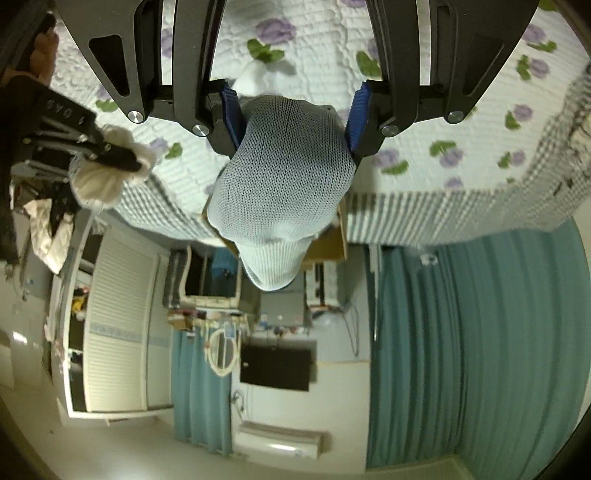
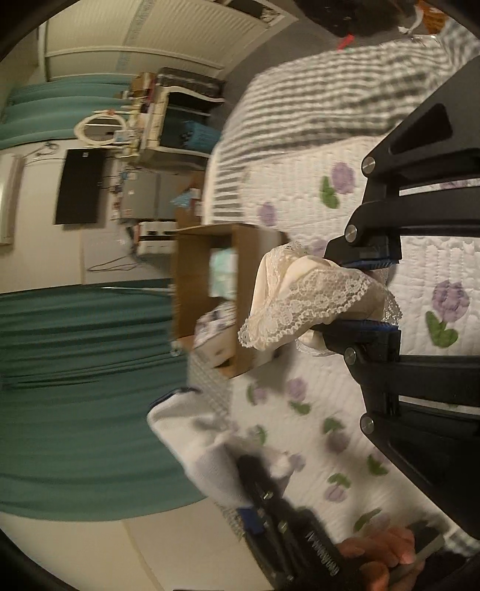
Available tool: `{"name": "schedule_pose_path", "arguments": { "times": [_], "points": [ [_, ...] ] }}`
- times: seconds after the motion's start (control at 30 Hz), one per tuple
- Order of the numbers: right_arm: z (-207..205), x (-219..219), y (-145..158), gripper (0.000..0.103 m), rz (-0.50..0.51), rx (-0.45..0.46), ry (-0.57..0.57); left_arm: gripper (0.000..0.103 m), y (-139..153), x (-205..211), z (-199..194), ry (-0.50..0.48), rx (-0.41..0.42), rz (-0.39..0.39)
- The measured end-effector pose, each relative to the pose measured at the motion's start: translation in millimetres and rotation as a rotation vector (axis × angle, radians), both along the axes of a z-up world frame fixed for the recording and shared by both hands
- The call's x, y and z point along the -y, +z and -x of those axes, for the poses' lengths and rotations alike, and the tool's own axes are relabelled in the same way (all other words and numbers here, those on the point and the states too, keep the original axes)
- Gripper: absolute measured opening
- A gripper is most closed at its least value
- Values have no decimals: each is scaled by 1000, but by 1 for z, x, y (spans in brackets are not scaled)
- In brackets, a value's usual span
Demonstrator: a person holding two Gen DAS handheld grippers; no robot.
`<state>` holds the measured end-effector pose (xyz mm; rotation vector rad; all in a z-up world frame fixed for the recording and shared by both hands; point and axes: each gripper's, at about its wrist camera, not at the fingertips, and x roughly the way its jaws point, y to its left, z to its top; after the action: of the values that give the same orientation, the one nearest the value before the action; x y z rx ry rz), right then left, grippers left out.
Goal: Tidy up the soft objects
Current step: 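Carry the sock and lace garment into the cardboard box with both grippers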
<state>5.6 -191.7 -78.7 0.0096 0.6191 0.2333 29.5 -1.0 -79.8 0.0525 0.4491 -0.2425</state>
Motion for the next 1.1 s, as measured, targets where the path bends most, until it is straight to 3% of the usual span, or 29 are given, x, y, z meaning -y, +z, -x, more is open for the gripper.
{"name": "schedule_pose_path", "arguments": {
  "times": [0.27,0.53,0.87,1.1],
  "points": [
    [14,-3,97,20,-35,186,52,47,54,3,12,-7,89,15],
    [-4,-15,160,20,-14,325,61,47,103,-1,-6,8,188,76],
    [-56,-19,165,20,13,372,26,47,107,2,-69,23,170,91],
    [-121,-21,136,20,33,327,18,47,76,9,-135,22,90,95]
  ]
}}
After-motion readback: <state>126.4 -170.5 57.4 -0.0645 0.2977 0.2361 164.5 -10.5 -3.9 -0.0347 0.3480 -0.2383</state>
